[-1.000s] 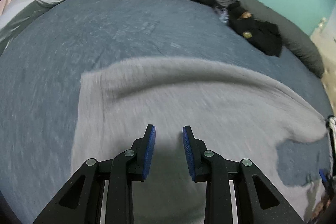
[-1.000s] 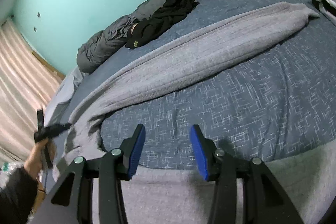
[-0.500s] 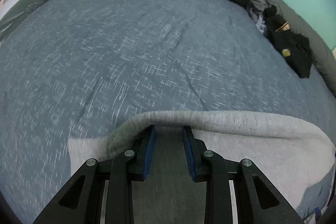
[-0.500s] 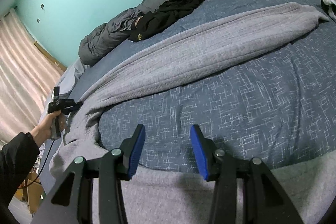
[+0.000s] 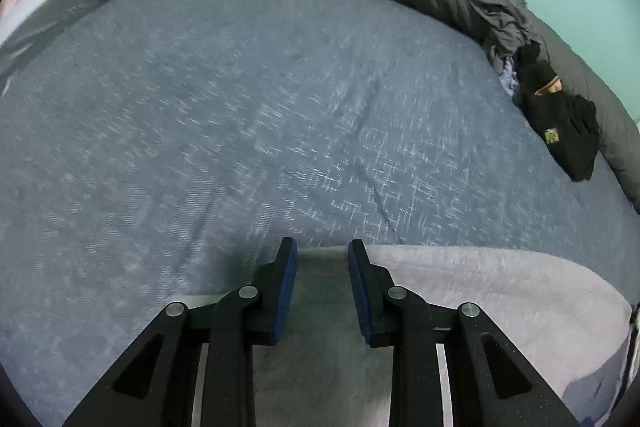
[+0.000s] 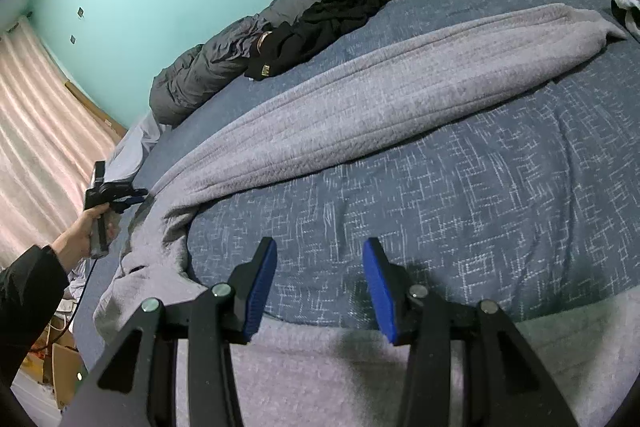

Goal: Fold clothes

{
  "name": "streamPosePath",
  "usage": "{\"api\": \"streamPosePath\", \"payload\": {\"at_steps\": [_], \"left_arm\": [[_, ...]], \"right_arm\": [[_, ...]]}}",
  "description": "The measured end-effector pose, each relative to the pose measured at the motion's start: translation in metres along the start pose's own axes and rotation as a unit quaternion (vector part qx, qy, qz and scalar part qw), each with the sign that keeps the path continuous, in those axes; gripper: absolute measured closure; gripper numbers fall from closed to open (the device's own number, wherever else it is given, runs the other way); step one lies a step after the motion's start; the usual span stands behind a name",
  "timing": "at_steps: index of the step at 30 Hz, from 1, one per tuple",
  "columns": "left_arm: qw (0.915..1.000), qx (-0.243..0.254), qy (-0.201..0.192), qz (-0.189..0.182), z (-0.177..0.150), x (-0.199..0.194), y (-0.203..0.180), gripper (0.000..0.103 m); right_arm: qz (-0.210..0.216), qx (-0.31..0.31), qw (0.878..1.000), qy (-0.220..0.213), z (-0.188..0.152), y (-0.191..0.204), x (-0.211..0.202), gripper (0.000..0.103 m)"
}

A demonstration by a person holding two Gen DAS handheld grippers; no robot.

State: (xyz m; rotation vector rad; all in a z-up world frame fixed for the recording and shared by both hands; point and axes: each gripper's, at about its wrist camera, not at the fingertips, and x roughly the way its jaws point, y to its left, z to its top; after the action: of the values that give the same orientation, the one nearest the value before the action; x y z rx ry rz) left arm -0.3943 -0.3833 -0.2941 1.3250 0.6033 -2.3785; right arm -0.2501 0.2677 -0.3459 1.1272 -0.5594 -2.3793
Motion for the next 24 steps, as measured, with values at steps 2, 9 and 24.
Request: {"api": "streamPosePath", "payload": {"at_steps": [2,9,24], "left_arm": [[1.0000,0.007,-0.005,0.004,-0.006,-0.017,0.005,0.074],[0.9994,0.025,0.016,-0.018,-0.069,-0.073,0.027,0.074],[0.9948,0.039,0.055,-0.076,-0.220,-0.172,0.054,0.074]], "right_arm": [[-0.001,0.001,1.000,-0.001,0.000,0.001,-0.001,0.058],[-0.020,0.019,1.000,-0.003,0.004,-0.003,-0.017,0.057],[-0.083,0.061,0.995,-0.004,-0.016,-0.037,-0.152,0.047]]}}
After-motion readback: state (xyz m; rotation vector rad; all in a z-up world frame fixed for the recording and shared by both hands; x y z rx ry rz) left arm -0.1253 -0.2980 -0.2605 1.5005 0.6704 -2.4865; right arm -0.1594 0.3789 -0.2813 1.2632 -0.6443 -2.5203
